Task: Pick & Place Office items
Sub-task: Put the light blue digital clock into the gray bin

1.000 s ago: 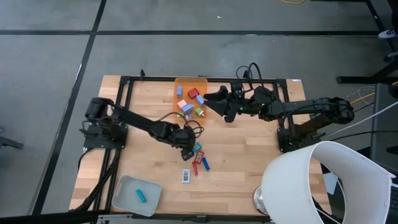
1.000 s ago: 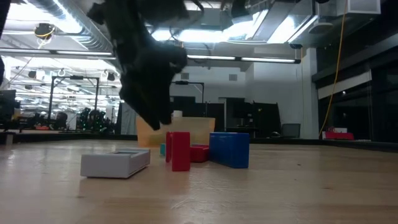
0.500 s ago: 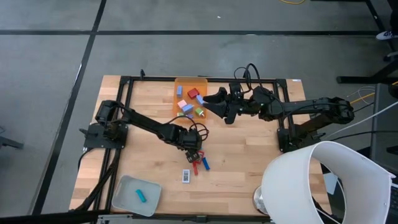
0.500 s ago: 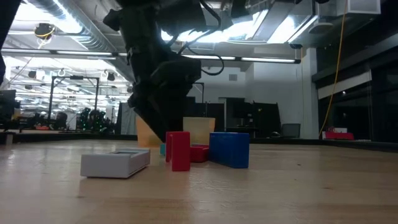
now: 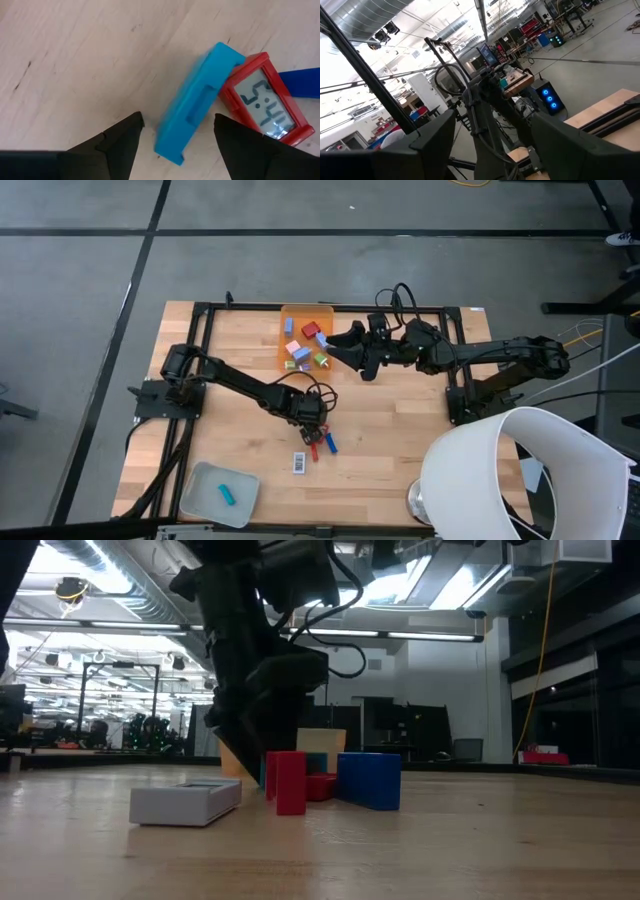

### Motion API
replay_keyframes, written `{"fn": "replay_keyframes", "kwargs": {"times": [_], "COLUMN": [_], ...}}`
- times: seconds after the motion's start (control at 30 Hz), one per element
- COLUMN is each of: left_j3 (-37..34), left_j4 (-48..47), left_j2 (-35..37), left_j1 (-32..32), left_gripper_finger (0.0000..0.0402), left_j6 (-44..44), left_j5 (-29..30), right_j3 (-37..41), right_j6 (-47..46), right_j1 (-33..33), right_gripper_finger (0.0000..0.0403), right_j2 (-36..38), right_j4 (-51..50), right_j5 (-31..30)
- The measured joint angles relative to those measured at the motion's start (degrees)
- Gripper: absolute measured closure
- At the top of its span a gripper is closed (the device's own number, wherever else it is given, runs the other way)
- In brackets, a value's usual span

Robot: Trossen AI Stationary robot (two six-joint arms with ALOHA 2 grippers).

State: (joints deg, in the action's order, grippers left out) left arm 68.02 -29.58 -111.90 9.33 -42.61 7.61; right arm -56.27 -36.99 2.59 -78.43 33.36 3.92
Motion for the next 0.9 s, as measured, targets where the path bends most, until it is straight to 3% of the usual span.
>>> {"fn": "replay_keyframes", "kwargs": {"times": [0.3,0.43,0.7,0.9], "left_j3": [-0.1,-0.2,-0.3,-0.5], "left_j4": [0.0,0.0,0.0,0.9], "left_j2": [-0.5,-0.6,-0.4,0.4], "left_j1": [-0.3,-0.4,-0.6,-0.6], "left_gripper_finger": [0.016,0.0207,0.0347,0.0348], "left_j6": [1.1,2.0,5.4,7.2], "left_j5": [0.2,0.6,-0.1,-2.5], "right_j3": [0.0,0.0,0.0,0.0], "right_j6": [0.0,0.0,0.0,0.0], "right_j1": [0.3,0.8,1.1,1.1], "right_gripper_finger": [0.0142,0.0142,0.0142,0.0142], "right_j2": [0.0,0.0,0.0,0.0], "right_j4": [-0.2,-0.2,-0.2,-0.2], "right_j5": [0.0,0.0,0.0,0.0]}}
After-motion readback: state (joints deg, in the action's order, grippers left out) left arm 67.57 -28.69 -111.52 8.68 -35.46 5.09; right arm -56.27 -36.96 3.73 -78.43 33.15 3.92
